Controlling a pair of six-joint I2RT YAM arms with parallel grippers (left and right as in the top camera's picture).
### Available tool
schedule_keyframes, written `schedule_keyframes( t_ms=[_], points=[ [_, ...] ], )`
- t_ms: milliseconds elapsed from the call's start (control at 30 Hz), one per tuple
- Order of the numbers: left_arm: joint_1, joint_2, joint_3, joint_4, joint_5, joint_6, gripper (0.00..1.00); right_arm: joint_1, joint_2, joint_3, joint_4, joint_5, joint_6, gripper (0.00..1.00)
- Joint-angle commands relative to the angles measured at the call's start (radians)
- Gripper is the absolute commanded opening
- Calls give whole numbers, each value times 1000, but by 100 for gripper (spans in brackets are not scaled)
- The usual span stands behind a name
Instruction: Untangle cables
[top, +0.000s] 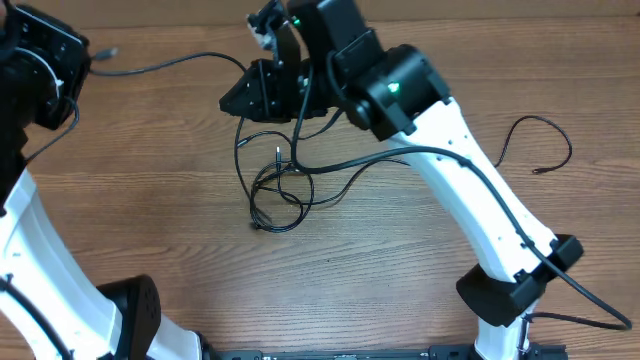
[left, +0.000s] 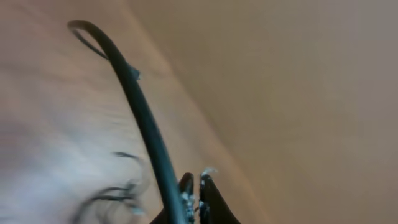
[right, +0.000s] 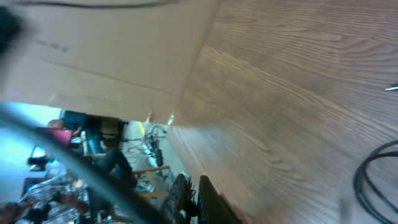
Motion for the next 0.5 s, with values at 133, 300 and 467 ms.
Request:
schedule_keyframes(
  t_ms=[133,300,467],
  points=[
    [3,74,5,-16,122,344,65,5,-80,2,-3,-80,16,4],
    [2,99,-3,-16,139,481,100,5,-80,2,-56,-72,-79,4],
    [-16,99,-22,-16,316,488,100,5,-80,2,-167,235,-101,4]
  ],
)
